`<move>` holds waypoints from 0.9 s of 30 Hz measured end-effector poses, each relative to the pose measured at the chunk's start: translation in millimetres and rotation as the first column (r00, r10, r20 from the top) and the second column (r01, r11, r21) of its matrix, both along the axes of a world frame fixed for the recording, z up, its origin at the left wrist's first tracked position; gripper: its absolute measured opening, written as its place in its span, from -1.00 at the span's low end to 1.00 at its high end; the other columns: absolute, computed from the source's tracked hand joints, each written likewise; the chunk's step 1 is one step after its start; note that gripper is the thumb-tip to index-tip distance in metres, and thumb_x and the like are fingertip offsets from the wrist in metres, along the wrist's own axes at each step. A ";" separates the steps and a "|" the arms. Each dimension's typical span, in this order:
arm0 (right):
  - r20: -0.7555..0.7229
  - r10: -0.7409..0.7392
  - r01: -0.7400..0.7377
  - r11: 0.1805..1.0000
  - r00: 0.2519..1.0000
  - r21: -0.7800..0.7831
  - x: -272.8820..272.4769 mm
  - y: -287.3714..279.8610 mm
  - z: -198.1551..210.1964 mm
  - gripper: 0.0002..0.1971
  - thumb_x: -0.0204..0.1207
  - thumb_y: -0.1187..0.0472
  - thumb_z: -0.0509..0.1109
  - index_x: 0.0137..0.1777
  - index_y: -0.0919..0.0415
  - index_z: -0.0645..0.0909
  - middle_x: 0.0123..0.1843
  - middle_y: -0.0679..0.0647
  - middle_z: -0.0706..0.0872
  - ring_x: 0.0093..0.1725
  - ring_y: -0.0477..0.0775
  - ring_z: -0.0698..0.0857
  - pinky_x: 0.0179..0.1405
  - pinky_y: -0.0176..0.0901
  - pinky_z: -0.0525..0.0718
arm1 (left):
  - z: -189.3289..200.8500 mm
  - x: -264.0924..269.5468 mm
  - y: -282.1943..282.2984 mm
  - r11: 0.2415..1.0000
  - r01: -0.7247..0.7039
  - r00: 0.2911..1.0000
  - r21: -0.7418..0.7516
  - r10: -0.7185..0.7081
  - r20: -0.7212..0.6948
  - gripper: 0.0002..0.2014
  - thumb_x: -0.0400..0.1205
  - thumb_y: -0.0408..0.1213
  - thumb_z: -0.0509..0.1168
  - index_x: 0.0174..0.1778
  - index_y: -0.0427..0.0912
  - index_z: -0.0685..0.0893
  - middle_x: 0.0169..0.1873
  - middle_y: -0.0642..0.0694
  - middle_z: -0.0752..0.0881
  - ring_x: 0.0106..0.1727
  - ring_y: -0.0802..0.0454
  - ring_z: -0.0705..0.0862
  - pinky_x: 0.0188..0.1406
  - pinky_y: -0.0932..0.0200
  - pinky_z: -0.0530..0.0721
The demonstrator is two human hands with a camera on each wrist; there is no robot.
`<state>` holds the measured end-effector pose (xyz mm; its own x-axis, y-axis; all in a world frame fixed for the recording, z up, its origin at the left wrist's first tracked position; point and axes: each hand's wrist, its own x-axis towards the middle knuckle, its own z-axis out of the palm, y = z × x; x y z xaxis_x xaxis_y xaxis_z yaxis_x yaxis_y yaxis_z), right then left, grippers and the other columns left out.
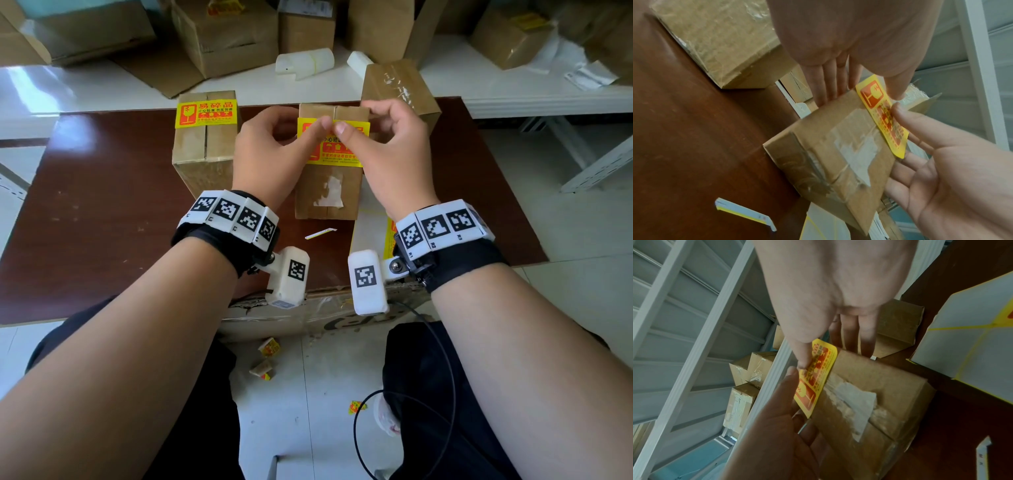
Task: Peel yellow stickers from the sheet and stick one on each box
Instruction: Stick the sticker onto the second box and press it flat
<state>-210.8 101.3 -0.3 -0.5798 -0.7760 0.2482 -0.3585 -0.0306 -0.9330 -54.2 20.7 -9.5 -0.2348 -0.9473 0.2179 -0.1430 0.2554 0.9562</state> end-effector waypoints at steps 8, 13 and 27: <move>0.004 -0.006 0.006 1.000 1.000 0.014 -3.4 -3.8 -2.1 -0.71 0.62 -0.09 0.63 0.28 -0.06 0.78 0.12 -0.11 0.87 0.17 -0.14 0.86 0.26 0.08 0.88 | -0.4 -2.2 -1.5 0.998 -0.056 0.998 0.019 0.055 0.029 -0.62 0.57 0.18 0.56 0.08 -0.05 0.88 -0.14 0.08 0.91 -0.06 0.22 0.88 0.03 0.05 0.89; 0.048 0.006 -0.006 1.000 0.999 0.001 -4.8 -6.5 -3.3 -0.76 0.74 0.02 0.51 0.35 -0.02 0.80 0.14 -0.08 0.88 0.20 -0.10 0.86 0.35 0.10 0.87 | -3.0 0.0 -6.4 0.999 -0.040 0.999 0.036 0.040 0.001 -0.75 0.70 0.03 0.45 0.06 -0.05 0.90 -0.17 0.11 0.89 -0.10 0.28 0.84 -0.13 0.30 0.73; 0.004 0.028 -0.028 0.999 1.000 -0.017 -1.4 -1.4 -0.5 -0.62 0.63 0.03 0.69 0.38 0.11 0.77 0.10 -0.22 0.84 0.08 -0.42 0.80 0.12 -0.40 0.75 | 2.1 -1.9 2.1 0.997 -0.081 0.995 0.002 0.081 0.056 -0.56 0.52 0.28 0.58 -0.02 -0.05 0.86 -0.21 0.09 0.89 -0.15 0.23 0.86 -0.10 0.15 0.84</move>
